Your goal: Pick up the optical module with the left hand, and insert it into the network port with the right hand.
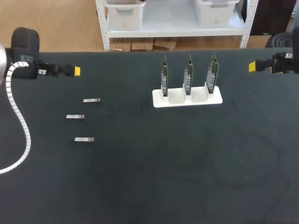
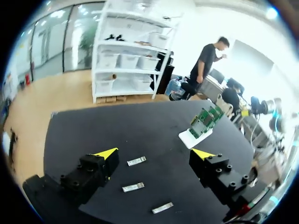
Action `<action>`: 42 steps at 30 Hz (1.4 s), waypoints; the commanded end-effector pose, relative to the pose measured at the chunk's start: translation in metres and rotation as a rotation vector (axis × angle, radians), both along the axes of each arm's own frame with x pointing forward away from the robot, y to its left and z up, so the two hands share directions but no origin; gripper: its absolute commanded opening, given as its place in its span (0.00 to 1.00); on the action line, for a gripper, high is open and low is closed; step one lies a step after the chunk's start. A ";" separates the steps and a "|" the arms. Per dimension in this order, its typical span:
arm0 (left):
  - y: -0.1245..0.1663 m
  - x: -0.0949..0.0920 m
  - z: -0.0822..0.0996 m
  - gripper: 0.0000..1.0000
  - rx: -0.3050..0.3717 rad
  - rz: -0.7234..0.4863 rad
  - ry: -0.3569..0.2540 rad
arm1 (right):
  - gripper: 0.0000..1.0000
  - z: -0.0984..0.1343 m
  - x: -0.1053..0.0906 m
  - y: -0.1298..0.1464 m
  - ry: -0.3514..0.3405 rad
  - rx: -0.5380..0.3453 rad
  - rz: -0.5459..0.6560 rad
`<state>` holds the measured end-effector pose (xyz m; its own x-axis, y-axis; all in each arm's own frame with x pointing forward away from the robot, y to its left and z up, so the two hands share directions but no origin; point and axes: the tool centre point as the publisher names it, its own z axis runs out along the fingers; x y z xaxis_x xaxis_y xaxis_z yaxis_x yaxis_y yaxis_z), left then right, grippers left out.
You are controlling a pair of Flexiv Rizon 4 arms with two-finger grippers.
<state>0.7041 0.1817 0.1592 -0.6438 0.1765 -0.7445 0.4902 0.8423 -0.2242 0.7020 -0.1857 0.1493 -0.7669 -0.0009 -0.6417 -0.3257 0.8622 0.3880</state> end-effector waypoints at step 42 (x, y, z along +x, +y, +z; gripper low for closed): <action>0.024 0.010 -0.033 1.00 0.495 -0.564 -0.293 | 1.00 0.001 -0.002 0.001 -0.001 -0.006 -0.006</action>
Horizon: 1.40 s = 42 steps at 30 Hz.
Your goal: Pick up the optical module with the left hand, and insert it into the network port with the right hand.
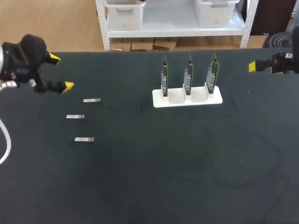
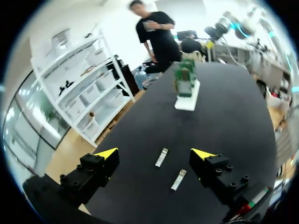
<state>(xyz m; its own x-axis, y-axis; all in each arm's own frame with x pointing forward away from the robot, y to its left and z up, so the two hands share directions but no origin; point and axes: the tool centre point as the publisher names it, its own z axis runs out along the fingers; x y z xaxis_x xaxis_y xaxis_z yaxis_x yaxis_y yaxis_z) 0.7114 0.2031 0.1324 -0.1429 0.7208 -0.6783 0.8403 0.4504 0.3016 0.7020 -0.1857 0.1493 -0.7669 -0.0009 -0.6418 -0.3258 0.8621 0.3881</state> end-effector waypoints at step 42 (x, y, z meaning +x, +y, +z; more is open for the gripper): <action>-0.022 0.016 -0.041 1.00 0.650 -0.121 0.121 | 1.00 0.001 -0.002 0.001 -0.001 -0.006 -0.006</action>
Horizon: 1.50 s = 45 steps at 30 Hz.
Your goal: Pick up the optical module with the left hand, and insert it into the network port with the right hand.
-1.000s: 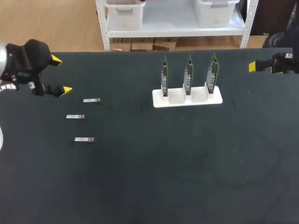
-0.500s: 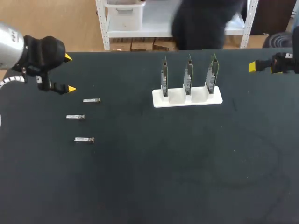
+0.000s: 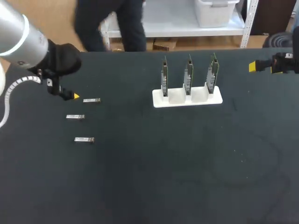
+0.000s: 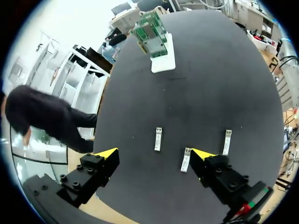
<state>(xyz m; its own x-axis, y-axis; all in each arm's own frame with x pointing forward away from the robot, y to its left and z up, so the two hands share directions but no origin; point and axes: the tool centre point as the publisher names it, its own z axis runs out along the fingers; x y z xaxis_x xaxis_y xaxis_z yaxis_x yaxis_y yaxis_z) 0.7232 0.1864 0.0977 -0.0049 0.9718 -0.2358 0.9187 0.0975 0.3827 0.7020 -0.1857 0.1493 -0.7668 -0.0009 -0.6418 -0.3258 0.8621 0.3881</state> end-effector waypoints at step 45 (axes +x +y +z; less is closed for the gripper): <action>-0.014 0.027 -0.083 1.00 0.280 0.084 0.170 | 1.00 0.001 -0.002 0.001 -0.001 -0.006 -0.006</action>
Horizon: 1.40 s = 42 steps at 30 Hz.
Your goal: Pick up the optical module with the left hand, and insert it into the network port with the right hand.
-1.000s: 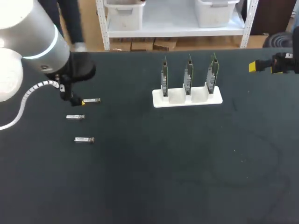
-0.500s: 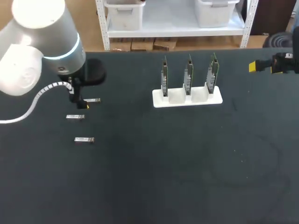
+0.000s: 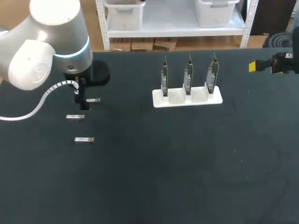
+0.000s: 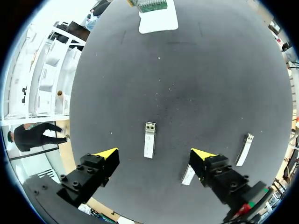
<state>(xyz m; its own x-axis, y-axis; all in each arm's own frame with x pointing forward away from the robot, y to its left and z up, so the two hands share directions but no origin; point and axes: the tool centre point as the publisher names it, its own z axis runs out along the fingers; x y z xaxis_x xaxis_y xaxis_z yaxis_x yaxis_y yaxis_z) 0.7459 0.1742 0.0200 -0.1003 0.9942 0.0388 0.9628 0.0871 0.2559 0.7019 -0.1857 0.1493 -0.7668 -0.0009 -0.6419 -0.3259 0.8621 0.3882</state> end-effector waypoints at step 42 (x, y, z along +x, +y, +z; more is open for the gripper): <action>0.010 0.022 -0.036 1.00 0.044 0.083 0.136 | 1.00 0.001 -0.002 0.001 -0.001 -0.006 -0.006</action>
